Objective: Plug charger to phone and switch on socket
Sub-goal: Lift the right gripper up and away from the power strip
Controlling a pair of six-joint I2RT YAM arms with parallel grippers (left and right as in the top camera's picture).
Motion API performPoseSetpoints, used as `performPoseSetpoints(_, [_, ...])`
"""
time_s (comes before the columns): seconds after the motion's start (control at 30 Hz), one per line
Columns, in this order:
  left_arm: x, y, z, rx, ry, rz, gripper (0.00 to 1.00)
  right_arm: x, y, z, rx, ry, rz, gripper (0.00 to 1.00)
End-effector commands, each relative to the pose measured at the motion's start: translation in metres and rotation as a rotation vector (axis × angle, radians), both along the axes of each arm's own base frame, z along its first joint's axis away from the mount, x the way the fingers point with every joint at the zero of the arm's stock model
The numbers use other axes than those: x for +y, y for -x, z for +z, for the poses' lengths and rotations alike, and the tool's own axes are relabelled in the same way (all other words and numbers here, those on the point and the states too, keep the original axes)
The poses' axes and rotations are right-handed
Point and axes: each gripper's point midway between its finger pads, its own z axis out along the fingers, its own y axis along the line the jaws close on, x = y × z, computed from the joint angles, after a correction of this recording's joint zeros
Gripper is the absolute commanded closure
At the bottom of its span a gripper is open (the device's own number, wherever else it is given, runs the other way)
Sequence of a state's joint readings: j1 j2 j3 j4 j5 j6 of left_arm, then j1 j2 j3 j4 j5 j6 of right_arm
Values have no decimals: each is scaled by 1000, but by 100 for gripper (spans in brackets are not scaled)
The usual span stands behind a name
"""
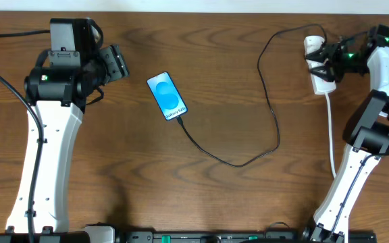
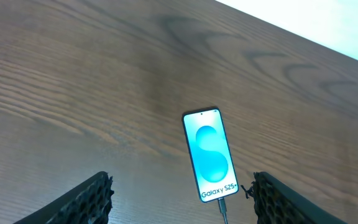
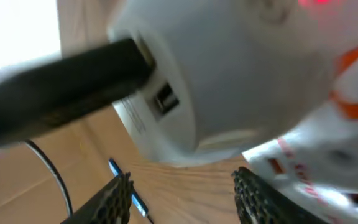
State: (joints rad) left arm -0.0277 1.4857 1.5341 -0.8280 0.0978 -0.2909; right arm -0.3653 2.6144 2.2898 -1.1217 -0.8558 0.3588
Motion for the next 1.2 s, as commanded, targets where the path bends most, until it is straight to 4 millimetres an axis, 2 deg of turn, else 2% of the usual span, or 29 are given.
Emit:
performPoseSetpoints(0.0, [4,-2,-4,11,-14,9,27,-24,12,-12,64,170,-18,44])
performPoseSetpoints(0.43, [4,-2,-4,11,-13,9,27,-26,38,79,23,313,3,46])
performPoseSetpoints(0.57, [4,-2,-4,11,-14,9,27,-20,52,113,7,390,16,45])
performPoseSetpoints(0.8, [4,-2,-4,11,-14,9,27,-6,72,161,-25,530,36,41])
performPoseSetpoints(0.93, [4,-2,-4,11,-14,9,27,7,83,178,-34,600,60,37])
performPoseSetpoints(1.03, [4,-1,-4,11,-14,9,27,17,89,184,-31,671,88,28])
performPoseSetpoints(1.17, [4,-1,-4,11,-14,9,27,32,96,182,-3,746,141,16])
